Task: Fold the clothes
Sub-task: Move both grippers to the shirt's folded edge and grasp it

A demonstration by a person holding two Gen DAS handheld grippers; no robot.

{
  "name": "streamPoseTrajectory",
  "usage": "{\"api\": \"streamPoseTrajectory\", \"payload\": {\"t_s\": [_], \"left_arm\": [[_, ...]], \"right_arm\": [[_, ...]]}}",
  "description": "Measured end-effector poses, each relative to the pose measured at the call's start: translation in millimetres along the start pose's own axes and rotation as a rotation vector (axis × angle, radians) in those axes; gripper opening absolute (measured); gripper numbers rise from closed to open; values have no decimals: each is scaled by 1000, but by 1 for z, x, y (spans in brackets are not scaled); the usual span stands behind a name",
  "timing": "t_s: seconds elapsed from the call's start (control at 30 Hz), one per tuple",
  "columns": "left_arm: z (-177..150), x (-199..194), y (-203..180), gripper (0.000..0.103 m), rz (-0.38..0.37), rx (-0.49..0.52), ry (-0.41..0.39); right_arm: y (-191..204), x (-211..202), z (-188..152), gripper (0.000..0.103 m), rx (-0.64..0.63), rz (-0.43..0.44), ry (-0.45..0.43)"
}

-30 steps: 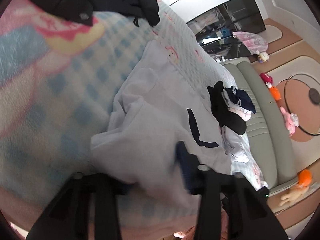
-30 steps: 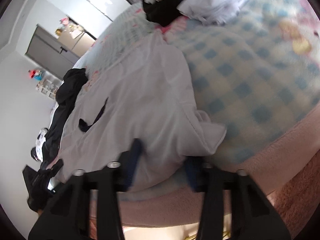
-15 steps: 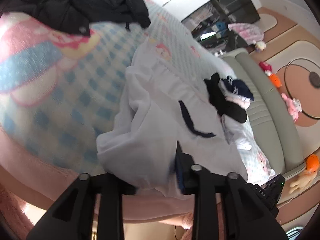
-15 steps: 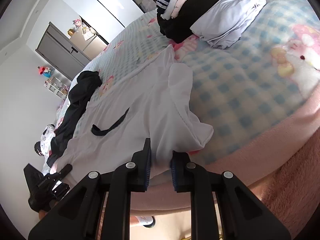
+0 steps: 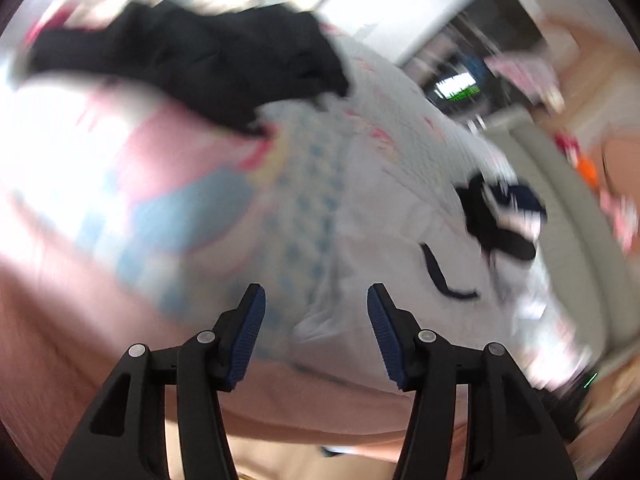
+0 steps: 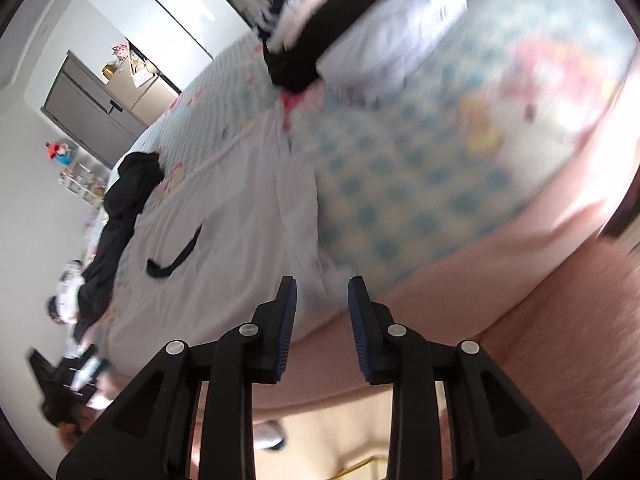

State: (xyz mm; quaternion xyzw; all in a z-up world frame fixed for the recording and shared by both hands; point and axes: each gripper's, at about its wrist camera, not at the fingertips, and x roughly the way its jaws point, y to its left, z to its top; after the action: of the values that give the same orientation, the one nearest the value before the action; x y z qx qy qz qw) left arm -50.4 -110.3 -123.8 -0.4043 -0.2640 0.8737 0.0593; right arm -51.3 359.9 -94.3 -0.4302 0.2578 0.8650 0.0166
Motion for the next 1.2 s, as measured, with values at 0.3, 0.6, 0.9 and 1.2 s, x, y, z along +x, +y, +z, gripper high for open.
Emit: {"api": "streamPoseTrajectory", "payload": {"t_s": [0.3,0.6,0.9,1.2], "left_arm": [[19,90,-113,53,-129,301,217],[17,134,-94,49,-45,306,249],[69,91,-79,51,-76,261,154],[130,157,-58,53,20,205,230]], "right_arm": [[115,46,39,28,-462,40,63],[108,146,36,28,-510,13,225],[68,92,79,34,-341,103,115],[75,133,159,54,-360,-34,187]]}}
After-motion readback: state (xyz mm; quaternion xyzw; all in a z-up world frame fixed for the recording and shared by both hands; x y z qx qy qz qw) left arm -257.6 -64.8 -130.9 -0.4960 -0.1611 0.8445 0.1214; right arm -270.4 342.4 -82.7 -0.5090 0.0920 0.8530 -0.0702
